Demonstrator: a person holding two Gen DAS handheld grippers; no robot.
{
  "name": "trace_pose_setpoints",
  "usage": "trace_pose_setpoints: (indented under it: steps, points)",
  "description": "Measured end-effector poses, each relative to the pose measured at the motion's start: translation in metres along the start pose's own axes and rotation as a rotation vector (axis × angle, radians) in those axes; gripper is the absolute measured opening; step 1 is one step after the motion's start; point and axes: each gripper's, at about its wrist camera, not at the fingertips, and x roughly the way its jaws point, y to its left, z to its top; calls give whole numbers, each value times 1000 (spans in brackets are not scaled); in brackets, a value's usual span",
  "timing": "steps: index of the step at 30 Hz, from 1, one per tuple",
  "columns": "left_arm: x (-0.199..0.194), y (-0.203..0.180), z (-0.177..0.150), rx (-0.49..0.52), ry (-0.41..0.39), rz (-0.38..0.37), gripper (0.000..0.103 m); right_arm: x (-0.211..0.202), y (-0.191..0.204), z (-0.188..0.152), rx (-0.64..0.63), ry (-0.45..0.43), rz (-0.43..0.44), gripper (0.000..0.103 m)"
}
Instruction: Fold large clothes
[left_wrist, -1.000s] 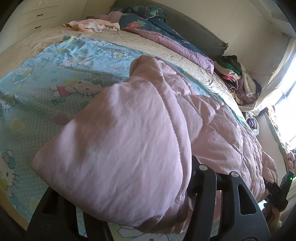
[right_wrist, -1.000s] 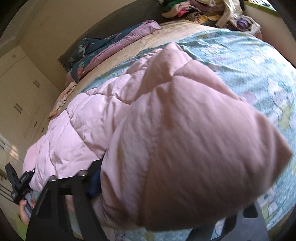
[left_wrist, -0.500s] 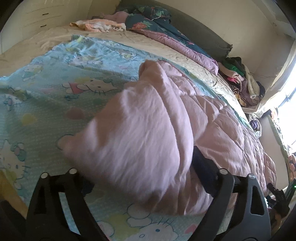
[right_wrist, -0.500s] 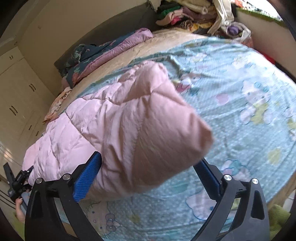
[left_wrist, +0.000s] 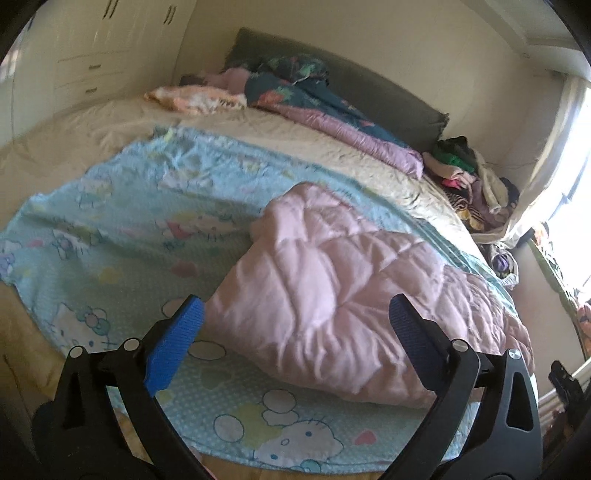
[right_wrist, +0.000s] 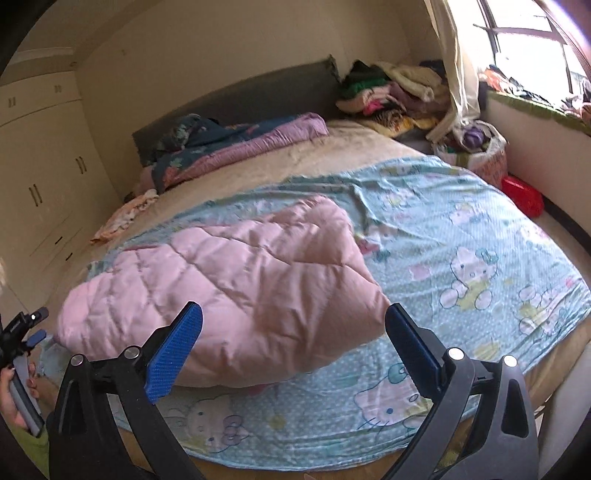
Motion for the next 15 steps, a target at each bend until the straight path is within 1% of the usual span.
trace_pose_setpoints:
  steps: [7,12,15]
  points:
    - [-30,-22,0,57,-48,-31,94,-31,28,4,-72,-60,35,99]
    - [-46,-41,-8,104,-70,-77,94,-50,47,2,-127,-94,51,99]
    - [-52,-55,-15,138,-76,-91,94,-59,59,0,-157,-107,65,99]
